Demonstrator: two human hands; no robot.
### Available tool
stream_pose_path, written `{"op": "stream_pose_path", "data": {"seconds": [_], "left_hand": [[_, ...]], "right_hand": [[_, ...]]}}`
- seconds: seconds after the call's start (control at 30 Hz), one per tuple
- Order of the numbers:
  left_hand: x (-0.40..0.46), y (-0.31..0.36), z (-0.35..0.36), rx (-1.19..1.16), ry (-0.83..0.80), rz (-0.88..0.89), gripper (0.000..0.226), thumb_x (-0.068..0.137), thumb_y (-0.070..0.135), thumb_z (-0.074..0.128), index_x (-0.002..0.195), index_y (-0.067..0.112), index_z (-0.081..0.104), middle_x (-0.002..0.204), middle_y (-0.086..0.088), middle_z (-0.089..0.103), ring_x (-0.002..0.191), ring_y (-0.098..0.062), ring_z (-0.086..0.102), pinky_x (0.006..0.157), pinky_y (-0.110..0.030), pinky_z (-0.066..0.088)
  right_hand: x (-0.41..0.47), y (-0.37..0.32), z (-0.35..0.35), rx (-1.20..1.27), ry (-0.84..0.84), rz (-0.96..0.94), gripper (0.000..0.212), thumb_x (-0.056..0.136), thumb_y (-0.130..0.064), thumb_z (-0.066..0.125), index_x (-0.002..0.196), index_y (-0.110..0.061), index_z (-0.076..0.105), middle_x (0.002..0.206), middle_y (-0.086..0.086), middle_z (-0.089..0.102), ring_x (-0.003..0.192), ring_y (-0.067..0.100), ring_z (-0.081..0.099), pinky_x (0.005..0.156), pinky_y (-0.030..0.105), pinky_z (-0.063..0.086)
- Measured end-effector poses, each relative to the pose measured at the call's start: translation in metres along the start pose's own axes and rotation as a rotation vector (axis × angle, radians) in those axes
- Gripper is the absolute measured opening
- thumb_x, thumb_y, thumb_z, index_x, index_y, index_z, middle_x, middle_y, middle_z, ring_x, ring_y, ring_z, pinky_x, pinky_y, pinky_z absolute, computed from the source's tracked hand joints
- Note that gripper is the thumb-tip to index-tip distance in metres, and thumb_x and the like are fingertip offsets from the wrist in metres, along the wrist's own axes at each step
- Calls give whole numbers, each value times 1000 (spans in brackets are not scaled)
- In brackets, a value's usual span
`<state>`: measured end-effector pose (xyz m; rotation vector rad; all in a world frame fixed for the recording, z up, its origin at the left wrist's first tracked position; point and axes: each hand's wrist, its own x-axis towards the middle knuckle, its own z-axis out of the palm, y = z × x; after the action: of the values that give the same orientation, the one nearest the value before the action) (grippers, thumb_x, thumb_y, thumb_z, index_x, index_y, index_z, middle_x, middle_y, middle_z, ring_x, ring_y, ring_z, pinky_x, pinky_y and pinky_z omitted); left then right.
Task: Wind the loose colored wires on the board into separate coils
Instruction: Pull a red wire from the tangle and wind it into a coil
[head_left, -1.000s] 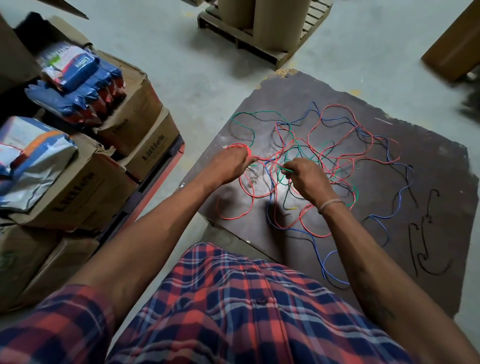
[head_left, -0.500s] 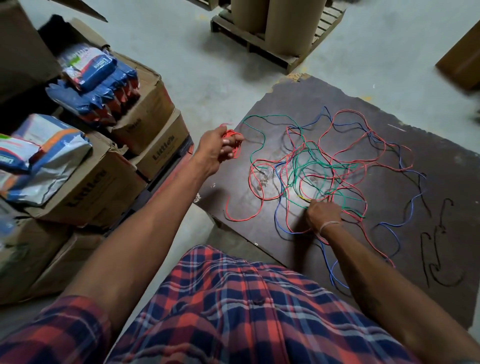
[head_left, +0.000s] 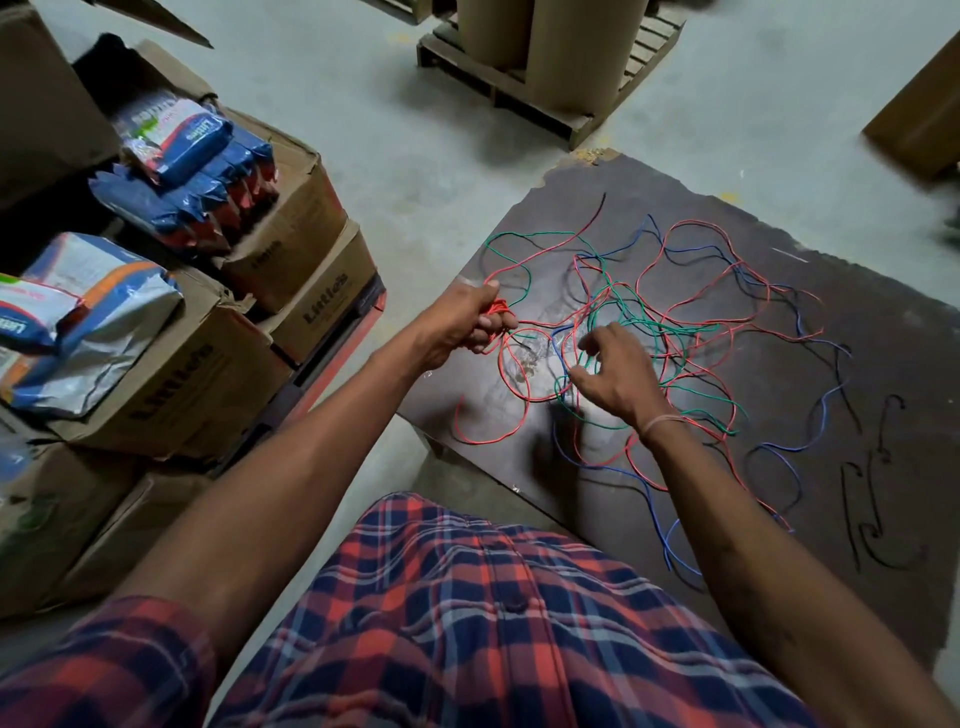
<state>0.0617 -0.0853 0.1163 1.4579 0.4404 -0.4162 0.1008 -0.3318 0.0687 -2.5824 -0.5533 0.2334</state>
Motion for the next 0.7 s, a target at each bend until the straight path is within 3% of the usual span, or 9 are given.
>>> {"op": "stream_pose_path", "data": {"seconds": [0.1, 0.17, 0.23, 0.3, 0.37, 0.43, 0.5, 0.57, 0.7], "left_hand": [[0, -3, 2, 131, 16, -21, 57, 112, 36, 28, 96, -6, 63, 45, 10, 40, 36, -5, 28, 40, -19, 25], [-1, -7, 3, 236, 12, 2, 56, 112, 34, 31, 87, -4, 63, 54, 0, 51, 38, -7, 33, 43, -20, 25], [-2, -10, 5, 314, -22, 25, 54, 112, 32, 33, 80, -2, 61, 61, -3, 59, 41, -9, 37, 46, -23, 28], [-6, -9, 6, 364, -89, 29, 53, 112, 32, 35, 91, -9, 63, 50, 7, 56, 41, -9, 38, 44, -23, 30], [-9, -6, 9, 369, -156, 24, 57, 112, 35, 35, 99, -13, 64, 47, 9, 49, 42, -9, 36, 43, -22, 32], [-11, -4, 9, 306, -221, 10, 61, 111, 39, 35, 102, -12, 67, 51, 6, 38, 45, -11, 31, 46, -22, 30], [-13, -3, 6, 197, -294, 22, 65, 111, 42, 34, 107, -14, 66, 57, 5, 27, 49, -12, 24, 48, -24, 28], [-15, -1, 3, 81, -338, 38, 68, 111, 42, 33, 115, -19, 62, 57, 5, 23, 47, -10, 19, 49, -26, 27], [-14, 5, 5, -176, -346, 58, 67, 111, 42, 28, 116, -15, 63, 55, 9, 25, 40, -5, 16, 48, -24, 30]], "right_hand": [[0, -22, -12, 98, 155, -93, 15, 77, -27, 62, 83, -13, 59, 83, 2, 56, 72, 22, 53, 69, 44, 49], [-4, -39, -19, 95, 260, -161, 11, 81, -20, 63, 87, -14, 57, 88, 1, 55, 70, 22, 50, 63, 43, 48], [-7, -54, -24, 103, 322, -219, 28, 83, -15, 63, 111, -14, 59, 114, 3, 55, 76, 24, 56, 62, 40, 50], [-3, -61, -26, 141, 295, -287, 55, 86, -9, 62, 139, -19, 52, 146, -1, 44, 93, 24, 63, 69, 35, 54], [5, -60, -23, 114, 221, -360, 55, 93, -11, 61, 146, -20, 50, 153, -2, 41, 111, 25, 61, 84, 36, 56], [14, -53, -16, 39, 220, -404, 27, 101, -22, 58, 126, -13, 65, 126, 8, 60, 105, 32, 59, 88, 47, 53], [18, -44, -10, -2, 234, -380, 25, 104, -29, 54, 101, -10, 70, 97, 9, 62, 88, 31, 53, 80, 44, 47], [17, -40, -7, -11, 240, -356, 23, 103, -28, 56, 93, -9, 67, 88, 9, 59, 83, 31, 49, 76, 39, 41], [16, -32, 2, -44, 218, -267, 20, 101, -24, 57, 91, -9, 66, 82, 11, 58, 79, 33, 49, 71, 42, 37]]}}
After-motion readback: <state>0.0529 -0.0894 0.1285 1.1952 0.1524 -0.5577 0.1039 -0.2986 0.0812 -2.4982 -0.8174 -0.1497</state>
